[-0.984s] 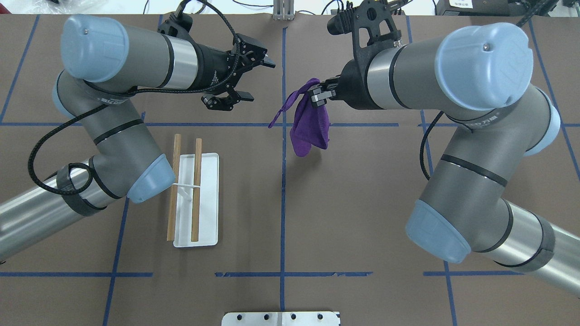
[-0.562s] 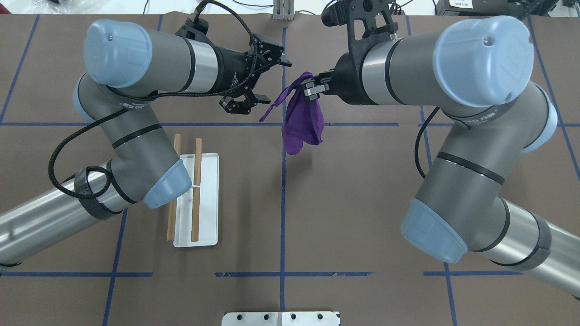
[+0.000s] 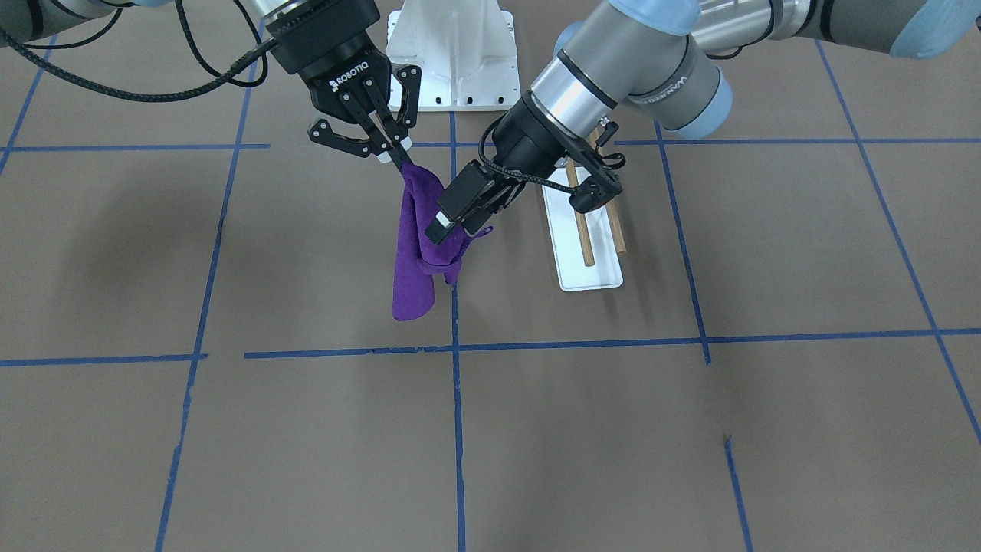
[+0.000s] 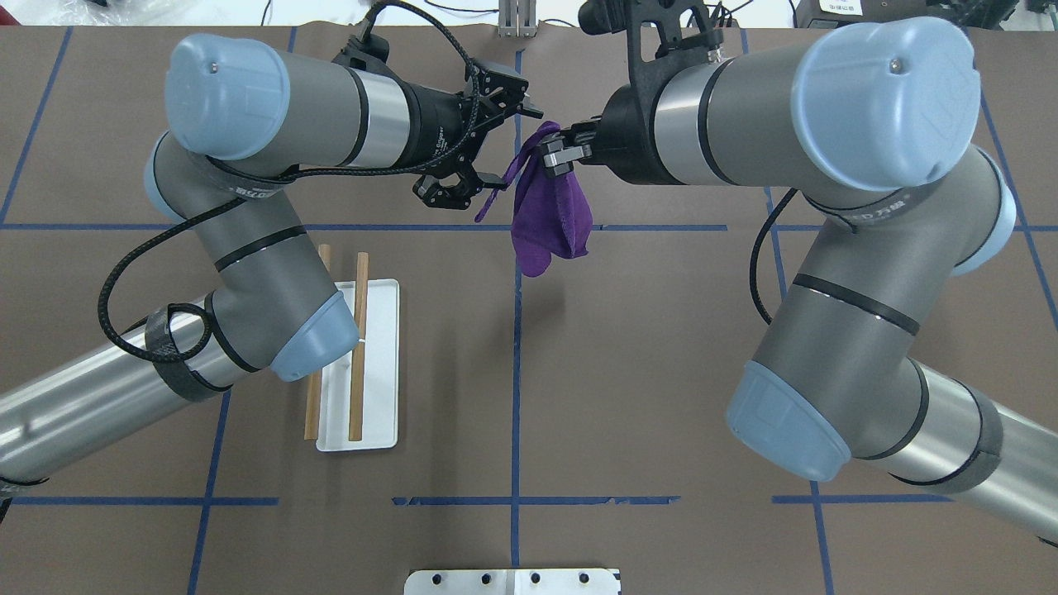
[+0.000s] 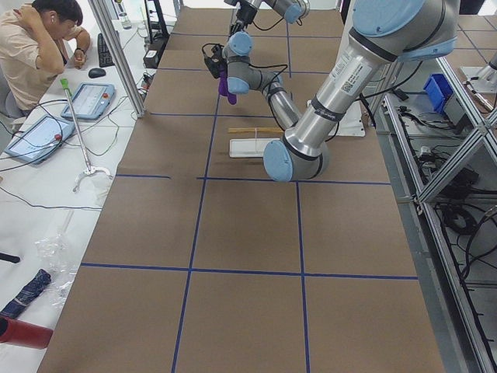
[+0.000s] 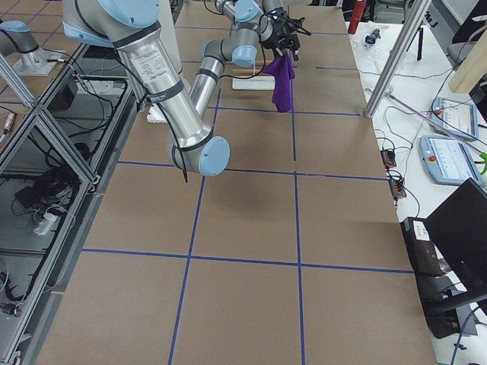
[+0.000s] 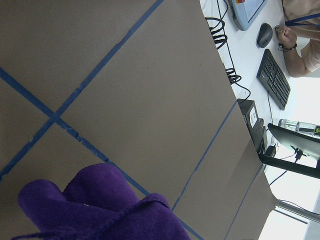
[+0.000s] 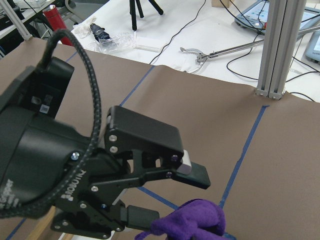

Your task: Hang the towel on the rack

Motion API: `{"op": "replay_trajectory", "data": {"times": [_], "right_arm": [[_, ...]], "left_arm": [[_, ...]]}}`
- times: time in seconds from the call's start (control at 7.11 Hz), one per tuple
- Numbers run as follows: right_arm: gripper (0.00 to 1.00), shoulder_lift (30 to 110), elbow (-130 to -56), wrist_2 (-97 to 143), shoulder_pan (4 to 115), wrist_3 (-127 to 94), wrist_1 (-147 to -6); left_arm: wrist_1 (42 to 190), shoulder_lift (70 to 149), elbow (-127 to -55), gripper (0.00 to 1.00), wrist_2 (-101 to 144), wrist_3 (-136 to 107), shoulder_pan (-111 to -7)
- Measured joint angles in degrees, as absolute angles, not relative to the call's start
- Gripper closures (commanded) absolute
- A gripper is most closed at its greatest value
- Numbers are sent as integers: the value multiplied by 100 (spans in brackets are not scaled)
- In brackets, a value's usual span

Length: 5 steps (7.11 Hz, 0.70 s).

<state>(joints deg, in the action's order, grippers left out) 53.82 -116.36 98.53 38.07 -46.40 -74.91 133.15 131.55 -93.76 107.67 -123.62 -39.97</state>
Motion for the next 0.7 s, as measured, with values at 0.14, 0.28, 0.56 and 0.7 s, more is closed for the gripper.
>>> {"op": "replay_trajectory", "data": {"times": [0.14,0.28,0.56,0.7], "right_arm": [[100,5369,-11636,9833,3808,-4641,-7484],[100,5355,-11637,9797,3810,-4639,-7479],[100,5346,-11637,9767,3819,-4637,-7472],[100,5344,-11639,9760,3821,-4634,-7471]], "left_arm": [[13317,13157,-9382,9,10768,-12361,-3994],[13321,13142,-9407,9,10774,-12344,-3983],[13318,13083,-9481,8,10783,-12320,-3955],[13317,13071,-9494,12,10784,-12322,-3951]]}}
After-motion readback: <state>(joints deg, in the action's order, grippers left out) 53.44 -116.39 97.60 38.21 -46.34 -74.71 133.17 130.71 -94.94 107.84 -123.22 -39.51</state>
